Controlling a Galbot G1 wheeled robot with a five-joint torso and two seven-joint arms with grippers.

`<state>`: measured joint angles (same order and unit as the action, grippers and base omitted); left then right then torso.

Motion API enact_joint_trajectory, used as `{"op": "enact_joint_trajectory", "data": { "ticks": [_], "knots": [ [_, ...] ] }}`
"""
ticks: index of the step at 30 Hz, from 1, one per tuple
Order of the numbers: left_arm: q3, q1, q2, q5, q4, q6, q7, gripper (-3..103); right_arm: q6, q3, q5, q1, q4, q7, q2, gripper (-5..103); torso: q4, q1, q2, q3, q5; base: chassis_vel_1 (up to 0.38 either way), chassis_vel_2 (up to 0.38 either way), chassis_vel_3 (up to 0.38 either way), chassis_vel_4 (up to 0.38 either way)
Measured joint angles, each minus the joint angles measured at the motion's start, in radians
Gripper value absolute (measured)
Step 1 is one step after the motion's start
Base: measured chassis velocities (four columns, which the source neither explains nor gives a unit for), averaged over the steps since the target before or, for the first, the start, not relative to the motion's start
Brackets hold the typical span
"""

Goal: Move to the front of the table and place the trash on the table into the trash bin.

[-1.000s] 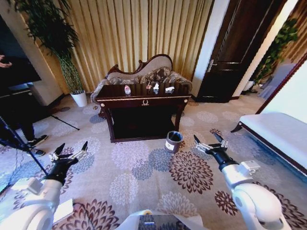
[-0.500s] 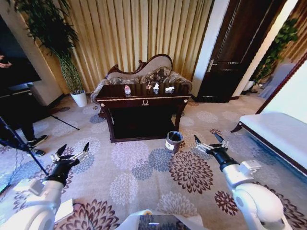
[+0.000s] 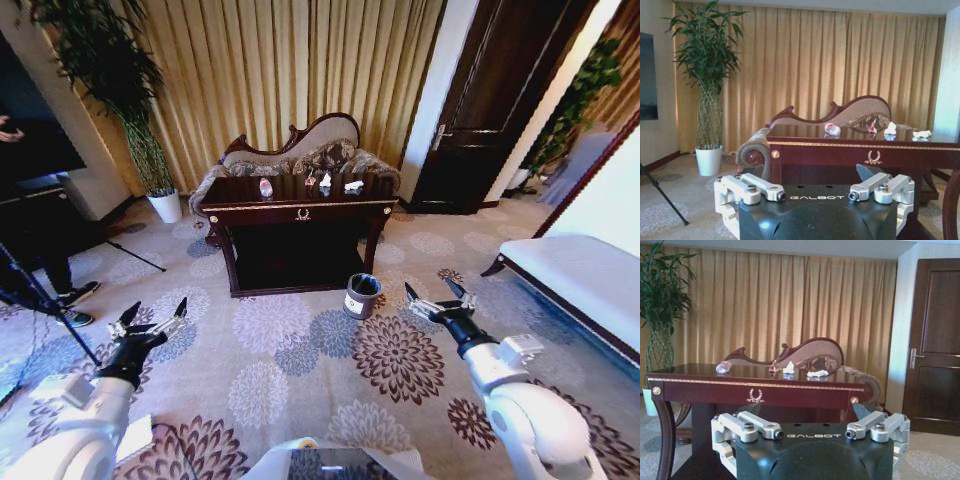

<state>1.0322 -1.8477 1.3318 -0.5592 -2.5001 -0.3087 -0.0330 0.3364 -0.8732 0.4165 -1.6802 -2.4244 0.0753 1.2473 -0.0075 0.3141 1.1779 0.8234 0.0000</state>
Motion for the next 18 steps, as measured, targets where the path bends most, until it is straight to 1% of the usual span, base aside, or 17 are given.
{"op": "enact_joint_trajectory", "data": {
  "ticks": [18],
  "knots": [
    [0.0,-0.001,0.003,0.0,0.0,0.005,-0.001,100,0.002,0.005,0.001,0.007,0.009,-0.001,0.001,100,0.0,0.0,0.0,0.0,0.0,0.0,0.0,0.0,0.0]
  ]
}}
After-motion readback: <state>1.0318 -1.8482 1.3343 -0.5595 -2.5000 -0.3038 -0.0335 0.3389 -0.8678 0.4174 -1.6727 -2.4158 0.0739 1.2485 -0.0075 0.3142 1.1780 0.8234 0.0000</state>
